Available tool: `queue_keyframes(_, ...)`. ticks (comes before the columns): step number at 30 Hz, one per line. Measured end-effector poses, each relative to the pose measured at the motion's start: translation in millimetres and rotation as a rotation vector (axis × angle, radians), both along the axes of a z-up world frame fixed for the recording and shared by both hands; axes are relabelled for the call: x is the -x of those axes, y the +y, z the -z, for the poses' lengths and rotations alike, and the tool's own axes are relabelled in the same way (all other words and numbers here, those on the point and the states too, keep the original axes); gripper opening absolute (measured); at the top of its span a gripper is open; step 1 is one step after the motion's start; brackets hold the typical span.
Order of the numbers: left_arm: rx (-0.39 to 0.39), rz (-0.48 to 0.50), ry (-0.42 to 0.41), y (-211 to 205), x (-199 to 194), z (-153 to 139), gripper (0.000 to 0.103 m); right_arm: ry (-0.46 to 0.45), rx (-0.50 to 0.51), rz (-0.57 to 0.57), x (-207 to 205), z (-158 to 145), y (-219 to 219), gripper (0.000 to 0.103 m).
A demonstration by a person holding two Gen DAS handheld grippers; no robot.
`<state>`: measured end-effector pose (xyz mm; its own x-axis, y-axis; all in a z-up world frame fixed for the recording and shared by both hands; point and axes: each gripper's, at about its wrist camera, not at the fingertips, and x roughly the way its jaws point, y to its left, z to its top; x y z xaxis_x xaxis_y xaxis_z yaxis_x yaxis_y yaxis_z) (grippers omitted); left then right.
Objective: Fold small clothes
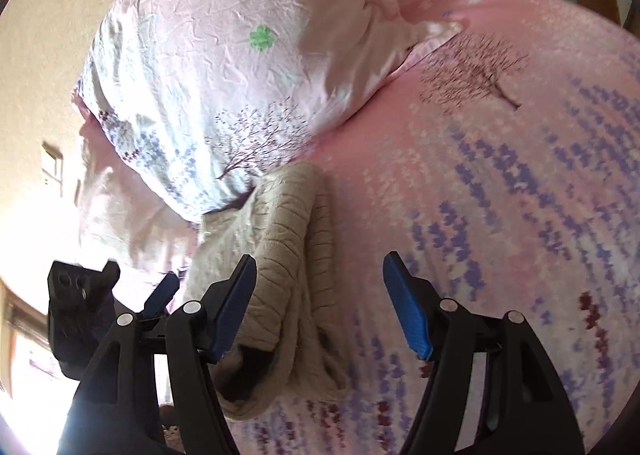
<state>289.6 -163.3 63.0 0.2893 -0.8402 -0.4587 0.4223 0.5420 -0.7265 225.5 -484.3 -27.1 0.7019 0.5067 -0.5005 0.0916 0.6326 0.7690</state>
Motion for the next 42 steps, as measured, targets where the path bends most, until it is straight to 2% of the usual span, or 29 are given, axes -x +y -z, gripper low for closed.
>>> queue_keyframes(4, -0.177, -0.121, -0.08, 47.1, 8.7, -4.6, 0.067, 0.024, -0.045, -0.04, -17.2, 0.6, 4.9, 0.068)
queue_keyframes(7, -0.243, -0.178, -0.055, 72.5, 3.6, 5.4, 0.068, 0.035, -0.049, -0.062, -33.0, -1.8, 13.6, 0.067)
queue_keyframes(9, -0.268, -0.192, -0.012, 92.6, -0.3, 19.3, 0.068, 0.057, -0.027, -0.069, -42.4, -1.5, 20.9, 0.059)
queue_keyframes(10, -0.275, -0.191, 0.007, 95.6, -1.6, 25.3, 0.068, 0.064, -0.016, -0.076, -46.5, -0.2, 25.2, 0.045)
queue_keyframes(11, -0.281, -0.186, 0.02, 99.2, -1.7, 31.8, 0.068, 0.065, -0.006, -0.089, -49.5, 1.1, 29.7, 0.022)
queue_keyframes(13, -0.294, -0.17, 0.035, 95.8, -0.9, 40.7, 0.068, 0.053, 0.059, -0.092, -52.2, -3.5, 39.3, 0.015)
queue_keyframes(15, -0.291, -0.145, 0.042, 90.3, 0.5, 47.0, 0.068, -0.023, 0.154, -0.088, -48.7, -23.1, 47.2, 0.01)
queue_keyframes(19, -0.316, -0.135, -0.006, 80.6, 5.5, 46.0, 0.068, -0.194, 0.301, -0.04, -32.9, -60.8, 53.4, 0.009)
queue_keyframes(21, -0.319, -0.126, -0.017, 77.2, 5.7, 47.3, 0.068, -0.171, 0.37, -0.024, -36.2, -55.7, 54.5, 0.009)
queue_keyframes(23, -0.322, -0.112, 0.0, 72.3, 3.6, 52.3, 0.068, -0.059, 0.404, -0.011, -48.8, -31.7, 51.7, 0.009)
queue_keyframes(25, -0.325, -0.103, 0.022, 70.5, 3.5, 58.4, 0.068, 0.012, 0.369, -0.014, -55.9, -7.8, 44.4, 0.009)
queue_keyframes(28, -0.319, -0.103, 0.034, 70.5, 3.2, 62.6, 0.068, 0.02, 0.288, -0.013, -51.9, -7.7, 37.3, 0.013)
queue_keyframes(30, -0.314, -0.105, 0.036, 72.3, 4.6, 62.5, 0.068, 0.031, 0.24, -0.016, -40.4, -14.5, 28.7, 0.022)
queue_keyframes(32, -0.315, -0.11, 0.034, 72.6, 5.4, 62.1, 0.068, 0.022, 0.186, -0.024, -26.2, -19.0, 23.4, 0.039)
queue_keyframes(37, -0.377, -0.133, -0.021, 66.9, 16.3, 55.8, 0.068, 0.01, 0.09, -0.058, 10.3, -13.9, 20.1, 0.04)
queue_keyframes(42, -0.462, -0.142, -0.089, 54.0, 25.9, 51.1, 0.068, -0.012, 0.093, -0.089, 31.2, -11.7, 25.3, 0.04)
